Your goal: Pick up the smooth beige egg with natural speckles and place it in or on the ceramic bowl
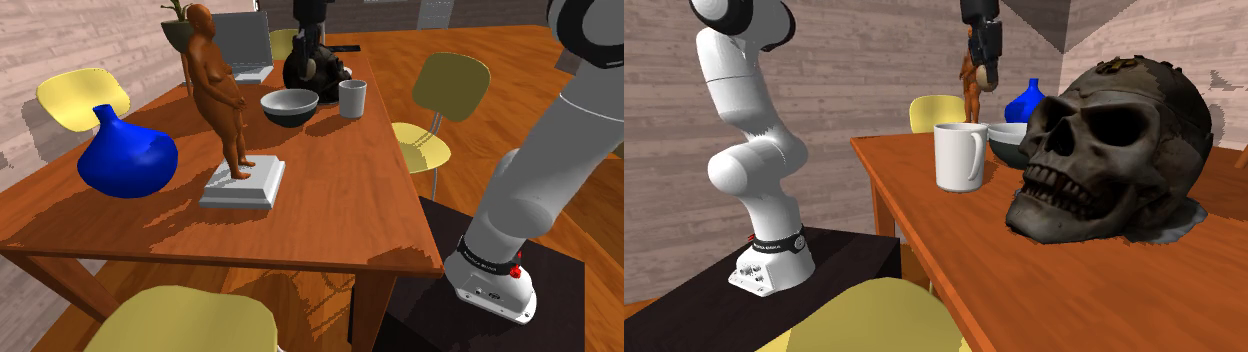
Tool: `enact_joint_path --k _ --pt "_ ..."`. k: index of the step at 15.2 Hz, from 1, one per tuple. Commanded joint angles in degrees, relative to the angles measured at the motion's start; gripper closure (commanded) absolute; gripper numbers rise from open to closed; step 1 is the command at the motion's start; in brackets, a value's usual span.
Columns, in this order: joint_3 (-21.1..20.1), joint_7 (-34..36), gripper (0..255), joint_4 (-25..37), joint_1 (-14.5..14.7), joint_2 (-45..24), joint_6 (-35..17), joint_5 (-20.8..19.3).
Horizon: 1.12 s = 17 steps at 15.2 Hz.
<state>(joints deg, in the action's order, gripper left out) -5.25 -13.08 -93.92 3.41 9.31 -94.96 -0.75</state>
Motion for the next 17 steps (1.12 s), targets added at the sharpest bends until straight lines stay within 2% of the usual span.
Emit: enact_joint_path --k 1,7,17 --pt "0.36 -0.73 255 5.88 -0.37 -5.19 0.72 -0.37" --pt "0.94 -2.22 255 25.21 -0.93 -20.34 4.92 -1.31" --pt "1.04 -2.19 255 12.04 -1.19 -16.57 -4.5 -0.99"
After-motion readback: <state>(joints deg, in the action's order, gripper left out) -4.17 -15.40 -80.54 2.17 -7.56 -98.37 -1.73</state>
